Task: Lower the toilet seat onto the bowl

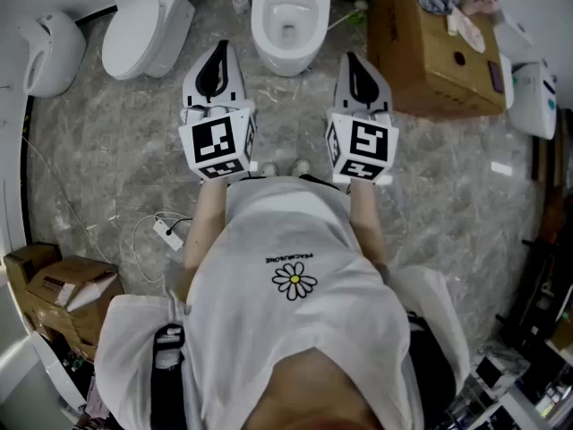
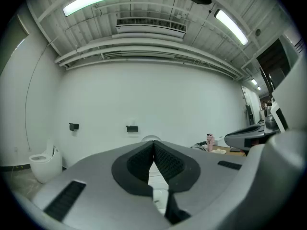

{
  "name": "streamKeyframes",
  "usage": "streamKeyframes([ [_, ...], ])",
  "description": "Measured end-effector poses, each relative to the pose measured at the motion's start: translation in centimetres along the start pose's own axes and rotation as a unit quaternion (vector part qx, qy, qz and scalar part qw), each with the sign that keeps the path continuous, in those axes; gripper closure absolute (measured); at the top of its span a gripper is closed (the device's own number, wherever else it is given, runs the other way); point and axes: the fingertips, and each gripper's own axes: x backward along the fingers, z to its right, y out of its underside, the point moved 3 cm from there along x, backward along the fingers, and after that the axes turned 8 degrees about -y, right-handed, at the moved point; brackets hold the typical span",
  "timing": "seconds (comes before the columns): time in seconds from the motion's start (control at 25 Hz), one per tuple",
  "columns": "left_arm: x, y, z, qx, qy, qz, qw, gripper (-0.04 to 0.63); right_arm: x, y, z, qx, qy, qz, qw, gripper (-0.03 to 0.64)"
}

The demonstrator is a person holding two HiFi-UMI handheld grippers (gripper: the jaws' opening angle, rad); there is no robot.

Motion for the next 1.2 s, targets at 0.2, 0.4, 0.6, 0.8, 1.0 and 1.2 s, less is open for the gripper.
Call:
streamKeyframes([
  [0.2,-0.4,-0.2,0.5,-0.001,0.007,0.000,1.0000,0.572,0.1,-0.2,0.4,0.000,0.000,0.001,1.000,0.586],
  [0.4,-0.7,-0.4,0.9,-0.003,0.011,0.000,0.9999,0.572,0.0,-0.2,0.5,0.003,-0.006,-0.002,1.000,0.586],
  [0.6,-1.0,-0.1,1.3,-0.005,0.012,-0.003,0.9999,0.572,-0.1,-0.2,0.8,-0.009,-0.020,0.010,1.000,0.586],
  [0.8,-1.4,0.5,2.1,-0.008,0.011,-0.007,0.9999,0.572,-0.3,0.4,1.7,-0.002,-0.020,0.006,1.000,0.586],
  [1.0,-1.8,1.0,2.7,-0.007,0.004,-0.001,1.0000,0.572,-0.7,1.3,2.3,0.005,-0.033,0.003,0.999,0.586],
  [1.2,-1.6,1.9,3.7,-0.002,-0.001,0.003,1.0000,0.572,-0.8,2.0,2.8,0.005,-0.053,0.004,0.999,0.586],
])
